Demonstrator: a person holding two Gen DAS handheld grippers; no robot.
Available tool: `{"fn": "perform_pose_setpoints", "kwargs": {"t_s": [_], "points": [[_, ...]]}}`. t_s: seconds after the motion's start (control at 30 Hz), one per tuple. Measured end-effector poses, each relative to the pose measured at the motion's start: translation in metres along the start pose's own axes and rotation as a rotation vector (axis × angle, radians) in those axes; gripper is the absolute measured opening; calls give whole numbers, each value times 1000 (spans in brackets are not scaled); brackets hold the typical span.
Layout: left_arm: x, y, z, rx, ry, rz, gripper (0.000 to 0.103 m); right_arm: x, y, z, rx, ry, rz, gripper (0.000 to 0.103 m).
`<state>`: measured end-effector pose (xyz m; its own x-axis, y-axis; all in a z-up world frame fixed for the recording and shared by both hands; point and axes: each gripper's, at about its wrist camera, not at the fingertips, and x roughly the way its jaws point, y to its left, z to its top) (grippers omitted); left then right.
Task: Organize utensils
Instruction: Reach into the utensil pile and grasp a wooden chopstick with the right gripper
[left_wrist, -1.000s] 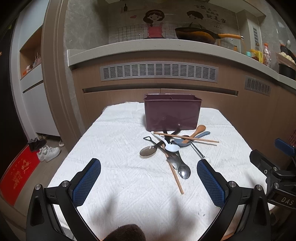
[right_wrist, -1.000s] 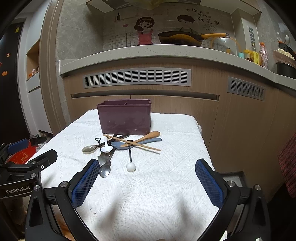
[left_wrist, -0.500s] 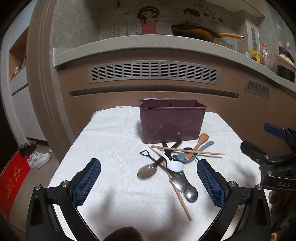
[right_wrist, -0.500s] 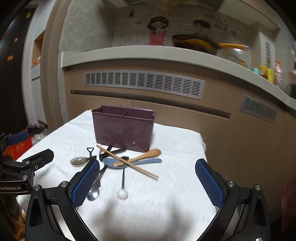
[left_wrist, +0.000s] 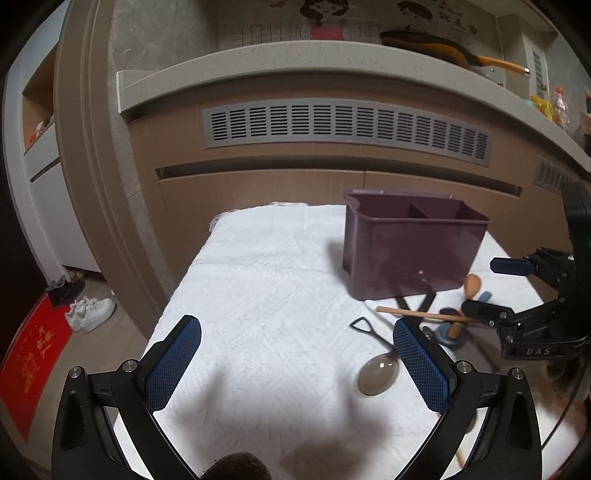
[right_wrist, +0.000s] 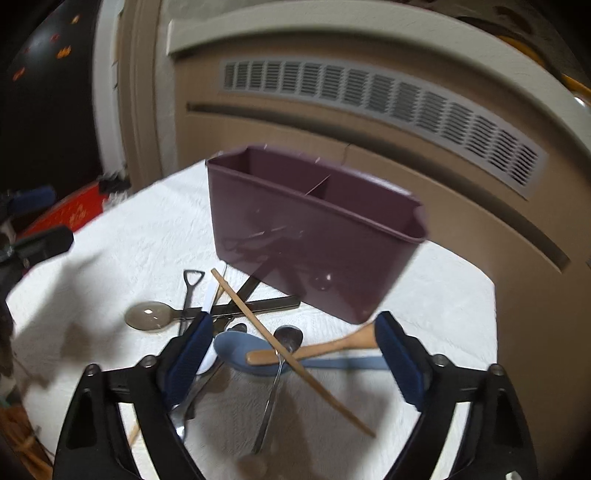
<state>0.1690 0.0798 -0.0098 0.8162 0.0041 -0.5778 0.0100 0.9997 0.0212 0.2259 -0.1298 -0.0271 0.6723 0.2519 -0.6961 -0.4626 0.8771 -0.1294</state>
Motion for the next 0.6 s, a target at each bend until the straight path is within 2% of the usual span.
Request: {"fn": "perform_pose_setpoints", "kwargs": {"t_s": [0.07, 0.1, 0.17, 0.23, 0.37, 0.6], "points": [[9, 1, 0, 1, 20, 0, 103, 11, 2, 2, -41, 23, 6, 61], [15, 3, 1, -11, 36, -6, 103, 19, 2, 2, -57, 46, 27, 57], [22, 6, 1, -41, 45, -25, 103, 28, 2, 3, -69, 84, 68, 31], [25, 9, 2, -55, 37, -14, 103, 39, 5, 4, -87, 119, 101, 22], [24, 13, 0, -35, 15, 8, 103, 53, 11, 5, -146, 149, 142, 20], [27, 20, -4, -19, 33, 1, 103, 77, 14, 5, -164, 215, 223, 20]]}}
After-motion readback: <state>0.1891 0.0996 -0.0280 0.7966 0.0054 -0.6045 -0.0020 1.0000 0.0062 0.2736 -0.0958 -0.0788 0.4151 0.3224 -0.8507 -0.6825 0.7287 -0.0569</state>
